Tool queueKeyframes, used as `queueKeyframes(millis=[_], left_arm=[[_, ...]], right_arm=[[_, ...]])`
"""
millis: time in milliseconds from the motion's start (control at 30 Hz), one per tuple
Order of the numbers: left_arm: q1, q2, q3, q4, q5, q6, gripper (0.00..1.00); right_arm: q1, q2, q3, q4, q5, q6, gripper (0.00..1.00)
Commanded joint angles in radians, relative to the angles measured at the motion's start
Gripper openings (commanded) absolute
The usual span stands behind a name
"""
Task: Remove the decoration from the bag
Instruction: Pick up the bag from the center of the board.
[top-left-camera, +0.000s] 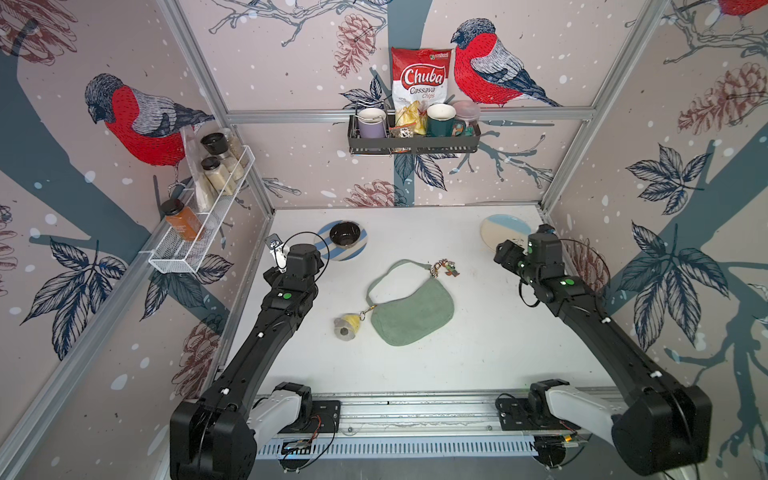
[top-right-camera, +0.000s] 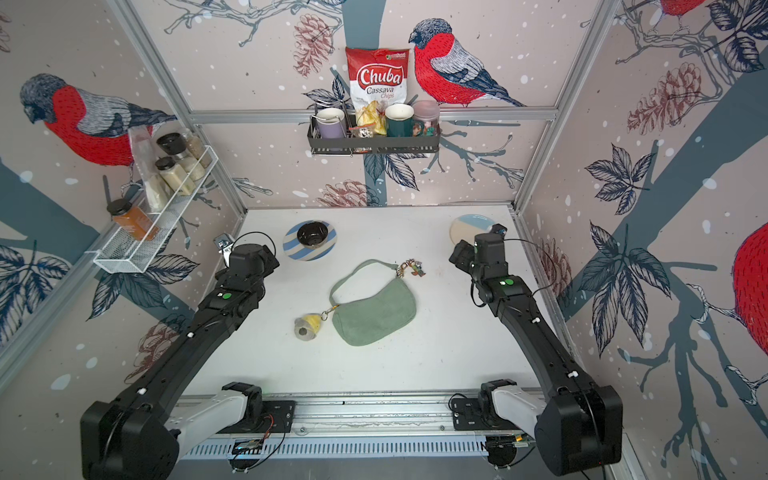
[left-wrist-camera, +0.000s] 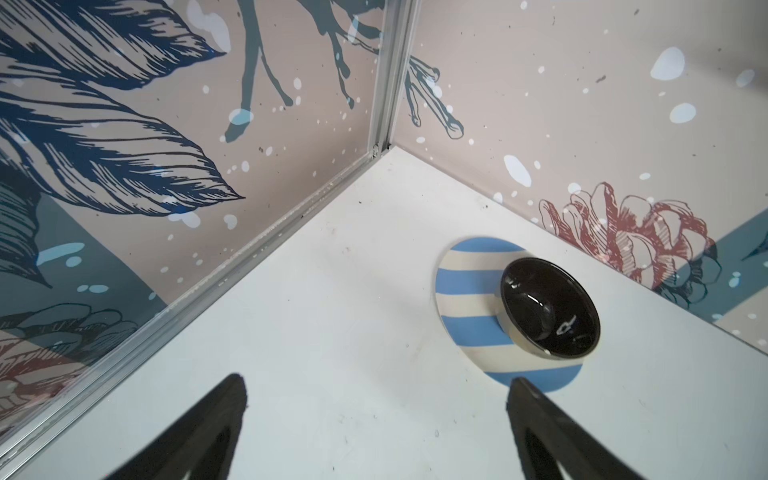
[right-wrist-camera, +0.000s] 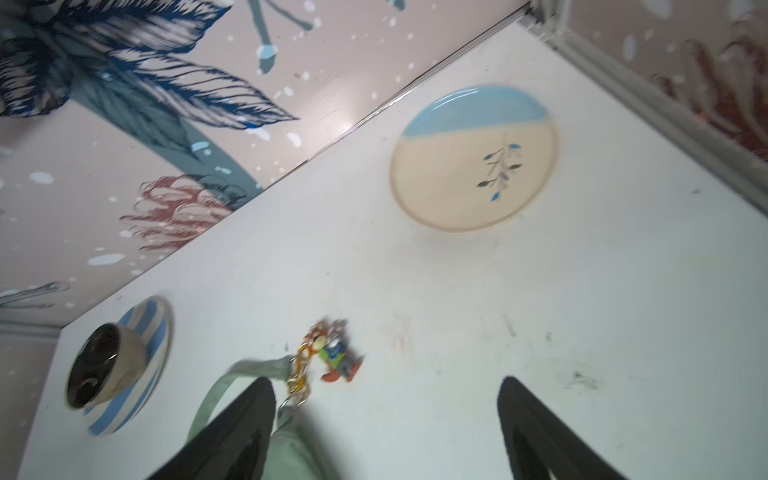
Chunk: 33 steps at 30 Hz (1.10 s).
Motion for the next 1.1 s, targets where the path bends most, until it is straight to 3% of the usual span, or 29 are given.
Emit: queueKeyframes(millis=[0,200,267,367,500,600,700,800,933,1067], left_arm=[[0.001,-0.006,0.057,-0.102,0.105,0.061,0.88],[-0.172,0.085,0.139,-0.210,0.043,0.036,0.84],[-0.218,0.106,0.144,-0.240,0.039,-0.005,0.83],[-0.268,0.134,0.120,-0.211,0.133,-0.048,0.80],[-0.336,0.212,0.111,-0.197,0.256,-0.073,0.77],[-0.377,0.284,0.121,-0.125,0.326,-0.073,0.73],[-0.401,0.393,0.211,-0.078,0.395,-0.052,0.68],[-0.412,0.532,0.310,-0.050,0.488,-0.043,0.63],[-0.430,0.751,0.487,-0.055,0.638,-0.098,0.60],[-0.470,0.907,0.622,-0.087,0.674,-0.136,0.60]], right_arm=[[0.098,0.090,0.093,-0.251,0.094,0.015,0.84],[0.349,0.238,0.141,-0.184,0.194,-0.010,0.78],[0.403,0.306,0.173,-0.161,0.224,-0.040,0.67],[0.423,0.391,0.200,-0.109,0.121,-0.053,0.46],[0.404,0.487,0.230,-0.128,0.050,-0.049,0.34],[0.319,0.498,0.220,-0.127,-0.071,-0.031,0.36],[0.281,0.523,0.207,-0.114,-0.161,-0.029,0.51],[0.275,0.560,0.191,-0.118,-0.195,-0.044,0.57],[0.238,0.586,0.139,-0.027,-0.298,0.007,0.56],[0.221,0.600,0.102,0.020,-0.341,0.035,0.50]])
